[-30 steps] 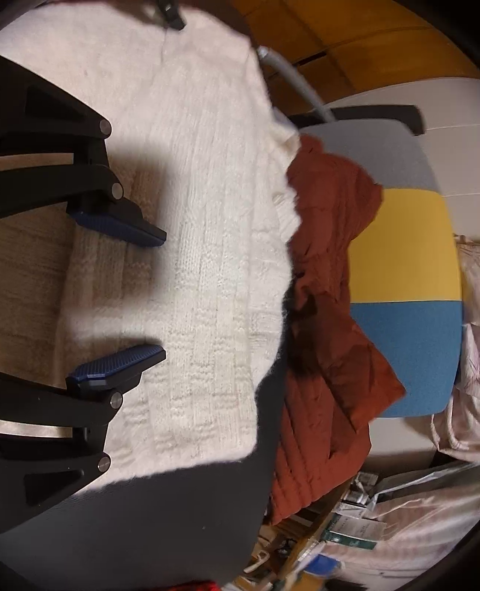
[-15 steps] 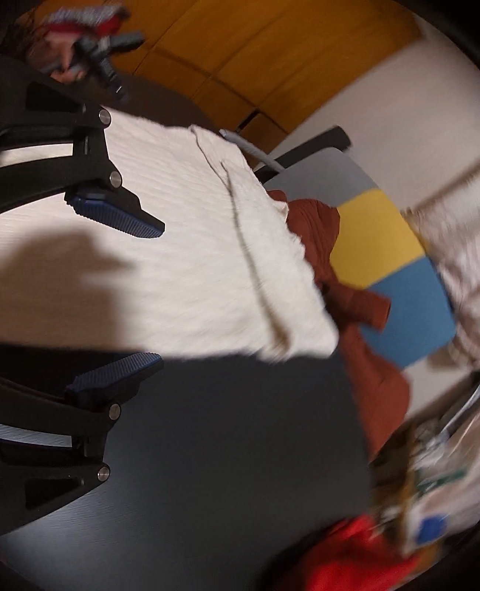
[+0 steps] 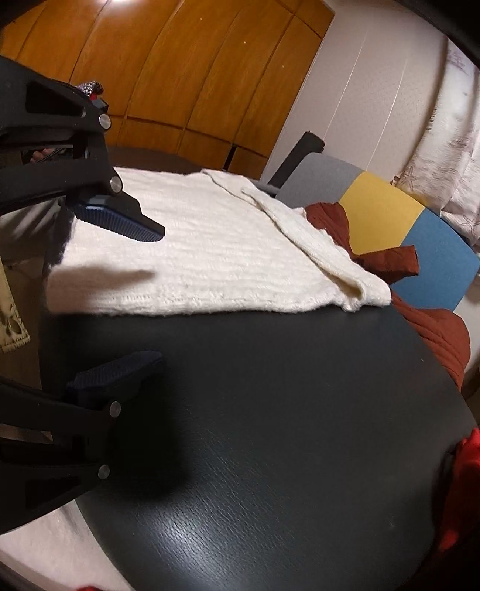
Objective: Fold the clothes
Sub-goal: 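Grasp the cream sweater edge with the right gripper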
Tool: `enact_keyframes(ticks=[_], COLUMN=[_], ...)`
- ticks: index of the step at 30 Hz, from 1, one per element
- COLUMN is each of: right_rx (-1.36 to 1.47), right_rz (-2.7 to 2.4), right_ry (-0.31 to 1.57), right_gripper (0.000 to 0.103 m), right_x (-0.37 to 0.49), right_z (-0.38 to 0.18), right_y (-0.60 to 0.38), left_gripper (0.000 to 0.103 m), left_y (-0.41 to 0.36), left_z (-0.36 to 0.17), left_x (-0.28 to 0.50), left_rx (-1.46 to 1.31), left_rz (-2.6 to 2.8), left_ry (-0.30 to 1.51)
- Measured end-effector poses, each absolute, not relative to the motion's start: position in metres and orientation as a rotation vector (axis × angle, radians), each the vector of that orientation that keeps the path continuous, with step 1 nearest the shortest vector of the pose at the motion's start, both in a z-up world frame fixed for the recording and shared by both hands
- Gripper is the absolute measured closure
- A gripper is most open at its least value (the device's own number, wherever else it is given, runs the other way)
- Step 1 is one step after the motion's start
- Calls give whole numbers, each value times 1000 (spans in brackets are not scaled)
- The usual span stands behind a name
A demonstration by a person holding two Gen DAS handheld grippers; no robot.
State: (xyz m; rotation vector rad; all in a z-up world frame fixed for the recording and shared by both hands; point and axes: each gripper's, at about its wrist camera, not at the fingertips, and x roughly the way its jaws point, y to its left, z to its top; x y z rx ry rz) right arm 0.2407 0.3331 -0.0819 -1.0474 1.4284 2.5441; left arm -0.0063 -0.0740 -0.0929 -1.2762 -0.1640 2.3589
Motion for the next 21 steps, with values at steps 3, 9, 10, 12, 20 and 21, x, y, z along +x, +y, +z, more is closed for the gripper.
enact_keyframes(ticks=[3, 9, 10, 12, 20, 21], right_rx=[-1064, -1144, -1158, -1184, -1231, -1233], right_rz=[2571, 2631, 2639, 2650, 2671, 2673], right_ry=[1448, 1465, 1463, 1465, 1454, 1438], right_gripper=[39, 39, 39, 39, 39, 45], right_x=[236, 219, 216, 211, 202, 202], right_z=[-83, -88, -88, -89, -92, -92], right_y=[324, 301, 298, 293, 278, 277], left_gripper=[79, 79, 79, 78, 75, 76], left_y=[-82, -82, -82, -81, -64, -61], left_z=[-94, -96, -97, -98, -100, -100], left_x=[-5, -3, -3, -2, -7, -8], left_rx=[-1312, -1384, -1392, -1408, -1452, -1453], left_rz=[2322, 2241, 2229, 2205, 2108, 2110], left_ry=[-251, -332, -347, -378, -432, -417])
